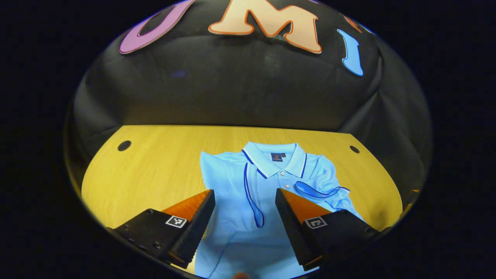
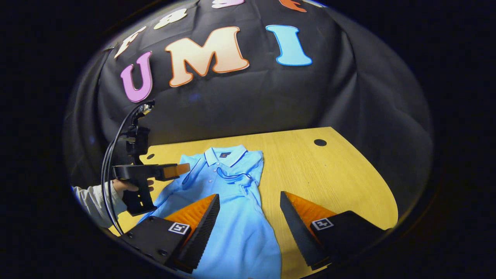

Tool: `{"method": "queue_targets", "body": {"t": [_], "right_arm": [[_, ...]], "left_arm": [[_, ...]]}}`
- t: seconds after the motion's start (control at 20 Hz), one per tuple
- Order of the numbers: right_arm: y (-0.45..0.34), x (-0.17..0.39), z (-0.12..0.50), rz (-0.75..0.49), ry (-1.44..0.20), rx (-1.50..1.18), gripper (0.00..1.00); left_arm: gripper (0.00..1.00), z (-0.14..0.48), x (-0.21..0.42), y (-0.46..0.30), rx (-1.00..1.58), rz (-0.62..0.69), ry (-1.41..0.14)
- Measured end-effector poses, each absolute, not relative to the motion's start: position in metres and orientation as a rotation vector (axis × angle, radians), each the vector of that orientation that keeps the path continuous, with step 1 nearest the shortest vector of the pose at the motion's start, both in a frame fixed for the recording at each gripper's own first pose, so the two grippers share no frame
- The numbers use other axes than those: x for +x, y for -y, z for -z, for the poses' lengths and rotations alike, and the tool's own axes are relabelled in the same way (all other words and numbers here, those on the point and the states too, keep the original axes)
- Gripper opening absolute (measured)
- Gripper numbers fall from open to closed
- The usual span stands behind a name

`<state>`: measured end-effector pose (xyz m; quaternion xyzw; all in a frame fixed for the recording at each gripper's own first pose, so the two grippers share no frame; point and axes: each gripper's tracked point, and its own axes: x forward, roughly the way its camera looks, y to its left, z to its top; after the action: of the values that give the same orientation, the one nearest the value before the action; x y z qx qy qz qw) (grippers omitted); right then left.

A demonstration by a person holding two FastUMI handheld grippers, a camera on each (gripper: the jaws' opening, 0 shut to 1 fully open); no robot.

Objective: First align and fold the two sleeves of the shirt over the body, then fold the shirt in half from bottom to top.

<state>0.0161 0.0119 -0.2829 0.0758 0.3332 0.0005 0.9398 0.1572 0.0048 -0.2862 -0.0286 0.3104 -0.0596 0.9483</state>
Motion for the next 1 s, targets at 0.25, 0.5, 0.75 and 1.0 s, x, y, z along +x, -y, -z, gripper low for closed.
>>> {"method": "queue_targets", "body": {"t": [0.25,0.5,0.75,1.0], "right_arm": [[-0.015,-0.031,0.267,-0.028,-0.660,0.179,0.98],[-0.004,-0.073,0.260,-0.050,-0.650,0.138,0.98],[0.011,-0.124,0.279,-0.027,-0.704,0.098,0.98],[0.016,-0.172,0.312,0.000,-0.784,0.074,0.98]], "left_arm": [[0.94,0.240,0.078,-0.012,-0.038,0.117,-0.562],[0.94,0.234,0.001,-0.017,-0.010,0.127,-0.558],[0.94,0.254,-0.072,-0.034,0.046,0.116,-0.612],[0.94,0.290,-0.139,-0.069,0.017,0.026,-0.729]]}}
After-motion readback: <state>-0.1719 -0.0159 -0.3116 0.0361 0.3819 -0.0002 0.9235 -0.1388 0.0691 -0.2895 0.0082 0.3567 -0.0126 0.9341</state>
